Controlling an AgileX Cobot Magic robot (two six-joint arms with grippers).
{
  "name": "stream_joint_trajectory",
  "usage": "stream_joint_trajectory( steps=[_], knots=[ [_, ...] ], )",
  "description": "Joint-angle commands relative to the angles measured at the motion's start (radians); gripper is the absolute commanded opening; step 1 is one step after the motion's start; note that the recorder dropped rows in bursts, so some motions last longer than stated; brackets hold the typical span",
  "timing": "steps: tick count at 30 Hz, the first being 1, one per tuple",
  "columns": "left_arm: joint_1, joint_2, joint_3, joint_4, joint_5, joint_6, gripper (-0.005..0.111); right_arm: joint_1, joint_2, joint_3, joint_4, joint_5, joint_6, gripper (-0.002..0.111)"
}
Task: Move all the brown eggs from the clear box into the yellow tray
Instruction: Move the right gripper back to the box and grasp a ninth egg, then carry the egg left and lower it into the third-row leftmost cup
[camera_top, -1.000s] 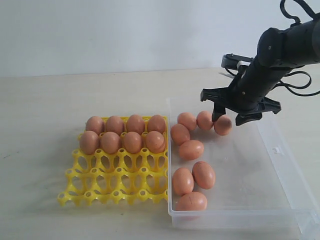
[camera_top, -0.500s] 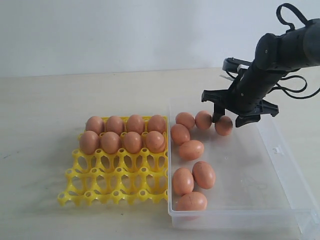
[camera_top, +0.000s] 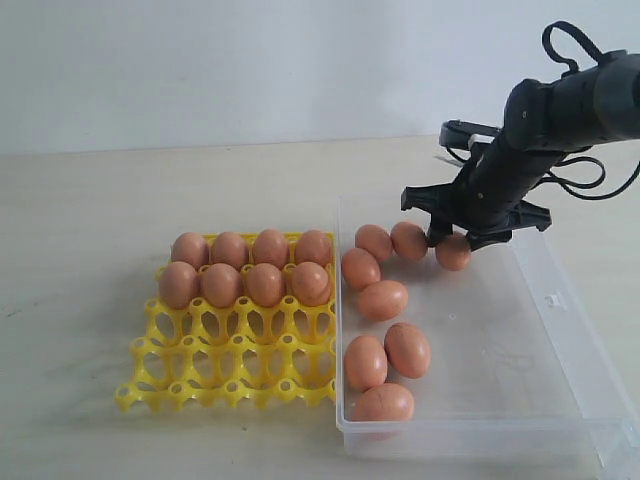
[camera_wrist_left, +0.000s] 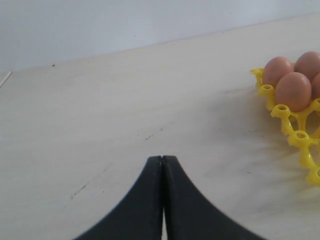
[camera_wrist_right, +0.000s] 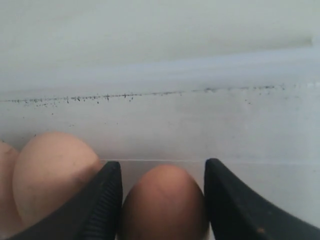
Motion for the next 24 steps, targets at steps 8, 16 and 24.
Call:
stream_joint_trajectory(
  steps=[8,16,24],
  knots=[
    [0.002,0.001,-0.004,-0.002,-0.009,-0.003,0.0,0.032,-0.131,0.007,-0.026,0.015,-0.112,0.0],
    [0.002,0.001,-0.004,-0.002,-0.009,-0.003,0.0,0.319,-0.479,0.294,0.082,-0.331,-0.219,0.0],
    [0.002,0.001,-0.004,-0.002,-0.009,-0.003,0.0,0.574,-0.395,0.382,0.217,-0.681,-0.407,0.0]
  ],
)
